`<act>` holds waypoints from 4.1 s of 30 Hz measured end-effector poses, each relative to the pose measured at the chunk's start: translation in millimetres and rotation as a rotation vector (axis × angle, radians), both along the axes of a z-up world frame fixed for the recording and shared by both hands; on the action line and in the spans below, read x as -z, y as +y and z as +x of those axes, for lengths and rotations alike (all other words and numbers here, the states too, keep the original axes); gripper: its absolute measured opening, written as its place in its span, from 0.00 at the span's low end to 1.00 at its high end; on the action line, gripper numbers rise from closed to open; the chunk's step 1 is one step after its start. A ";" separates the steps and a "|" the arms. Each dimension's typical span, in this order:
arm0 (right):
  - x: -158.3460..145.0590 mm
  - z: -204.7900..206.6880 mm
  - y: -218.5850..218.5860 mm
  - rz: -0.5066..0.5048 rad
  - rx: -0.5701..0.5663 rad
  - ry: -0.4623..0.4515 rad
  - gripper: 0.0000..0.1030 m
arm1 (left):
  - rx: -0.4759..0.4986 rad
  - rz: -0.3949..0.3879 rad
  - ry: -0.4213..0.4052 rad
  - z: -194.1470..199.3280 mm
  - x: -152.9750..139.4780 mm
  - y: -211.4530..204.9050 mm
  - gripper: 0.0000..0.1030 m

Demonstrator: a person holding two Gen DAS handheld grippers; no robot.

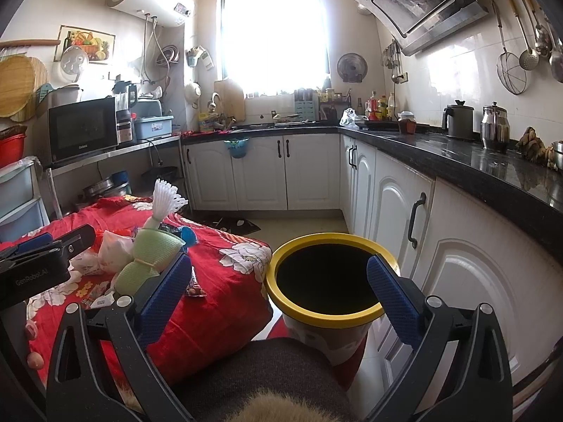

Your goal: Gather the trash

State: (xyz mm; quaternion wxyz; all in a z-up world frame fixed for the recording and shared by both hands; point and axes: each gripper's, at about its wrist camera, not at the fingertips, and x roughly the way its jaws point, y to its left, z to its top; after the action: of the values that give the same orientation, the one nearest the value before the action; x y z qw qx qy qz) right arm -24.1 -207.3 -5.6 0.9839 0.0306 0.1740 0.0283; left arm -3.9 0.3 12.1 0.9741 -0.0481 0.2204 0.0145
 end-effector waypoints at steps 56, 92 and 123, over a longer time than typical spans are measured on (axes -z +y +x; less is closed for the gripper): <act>7.3 106.9 130.8 -0.015 -0.390 0.200 0.94 | -0.243 -0.165 0.216 93.2 10.3 173.9 0.90; 55.5 185.3 149.7 0.229 -0.504 0.574 0.50 | -0.174 -0.381 0.408 177.9 52.1 219.5 0.14; -14.1 166.1 20.4 0.242 -0.317 0.320 0.50 | 0.023 -0.150 0.113 141.3 -56.1 87.1 0.13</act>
State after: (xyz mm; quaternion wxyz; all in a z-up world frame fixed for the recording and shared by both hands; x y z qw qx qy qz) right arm 141.9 -186.9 8.5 0.9163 0.1245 0.3252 0.1976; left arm 137.4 87.4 68.2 0.9539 -0.1174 0.2762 -0.0103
